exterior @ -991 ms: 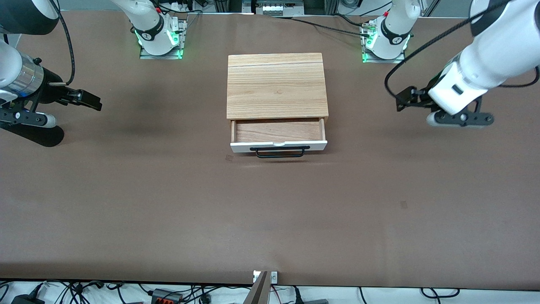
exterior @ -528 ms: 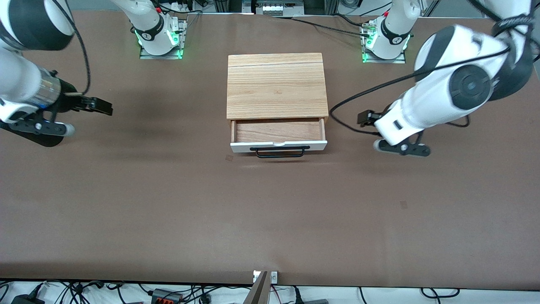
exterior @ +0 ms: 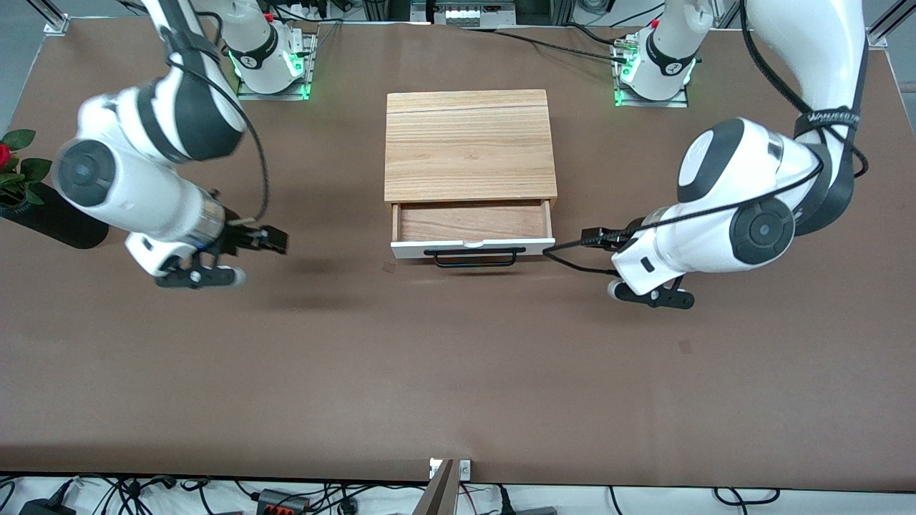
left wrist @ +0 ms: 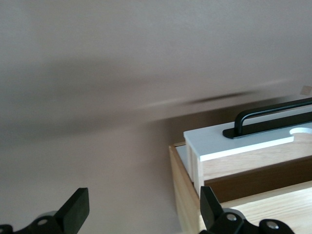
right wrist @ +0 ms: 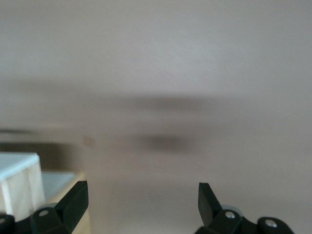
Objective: Close drawer with both arms simultaneously
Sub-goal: 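Move both grippers toward the white drawer front on either side, then push the white drawer front into the box with both grippers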
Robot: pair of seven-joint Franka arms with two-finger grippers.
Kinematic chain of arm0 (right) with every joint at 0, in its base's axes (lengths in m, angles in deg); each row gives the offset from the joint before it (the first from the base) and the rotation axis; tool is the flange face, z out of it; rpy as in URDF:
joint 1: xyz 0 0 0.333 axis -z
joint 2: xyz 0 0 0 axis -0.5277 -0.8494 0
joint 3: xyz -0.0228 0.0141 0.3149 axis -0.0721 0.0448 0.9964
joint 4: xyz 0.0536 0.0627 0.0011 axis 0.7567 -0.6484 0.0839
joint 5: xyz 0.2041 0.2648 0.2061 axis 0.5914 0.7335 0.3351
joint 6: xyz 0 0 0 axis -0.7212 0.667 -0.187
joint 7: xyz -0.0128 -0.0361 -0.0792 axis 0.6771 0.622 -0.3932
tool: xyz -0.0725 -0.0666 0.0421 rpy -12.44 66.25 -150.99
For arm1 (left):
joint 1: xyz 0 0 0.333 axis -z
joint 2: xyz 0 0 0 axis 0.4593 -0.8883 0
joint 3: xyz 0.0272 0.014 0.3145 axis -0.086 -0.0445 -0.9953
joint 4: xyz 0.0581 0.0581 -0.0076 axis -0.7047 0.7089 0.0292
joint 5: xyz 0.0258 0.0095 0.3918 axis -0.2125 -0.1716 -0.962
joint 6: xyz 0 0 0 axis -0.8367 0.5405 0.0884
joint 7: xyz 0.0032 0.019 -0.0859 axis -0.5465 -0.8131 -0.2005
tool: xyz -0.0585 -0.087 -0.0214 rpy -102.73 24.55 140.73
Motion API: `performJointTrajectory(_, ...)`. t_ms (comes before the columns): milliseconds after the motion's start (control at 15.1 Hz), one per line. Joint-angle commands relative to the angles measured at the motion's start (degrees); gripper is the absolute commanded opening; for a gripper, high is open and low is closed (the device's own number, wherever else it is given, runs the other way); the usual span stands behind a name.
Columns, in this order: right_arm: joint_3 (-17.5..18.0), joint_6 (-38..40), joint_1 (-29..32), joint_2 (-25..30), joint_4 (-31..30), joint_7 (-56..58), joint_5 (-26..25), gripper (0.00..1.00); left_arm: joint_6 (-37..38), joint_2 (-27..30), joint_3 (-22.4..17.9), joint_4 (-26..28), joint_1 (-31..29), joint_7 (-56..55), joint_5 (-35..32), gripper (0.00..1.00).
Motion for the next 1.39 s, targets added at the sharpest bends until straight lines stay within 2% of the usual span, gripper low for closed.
performJointTrajectory(0, -0.33, -7.01, -1.8, -4.08, 1.96, -0.73, 6.31, 1.0, -2.31, -3.36, 0.02, -2.92, 0.47, -0.22, 2.55, 1.0)
performJointTrajectory(132, -0.33, -11.41, -3.38, -6.55, 1.96, -0.82, 9.92, 1.0, -4.34, -5.03, 0.02, -2.91, 1.17, -0.13, 2.56, 1.0)
performJointTrajectory(528, -0.16, -25.92, -9.71, -11.82, 1.96, -0.64, 13.71, 1.0, -9.36, -7.68, -0.16, -2.83, 3.2, -0.04, 1.94, 1.0)
performJointTrajectory(858, -0.07, -26.73, -13.93, -12.36, 1.7, -0.64, 14.25, 1.0, -9.36, -9.34, -0.51, -2.39, 3.28, 0.49, 1.07, 1.0)
performJointTrajectory(1321, -0.07, -26.73, -16.22, -13.41, 1.61, 0.32, 14.07, 1.0, -9.01, -10.23, -0.34, -1.77, 4.43, 0.57, 0.09, 1.0)
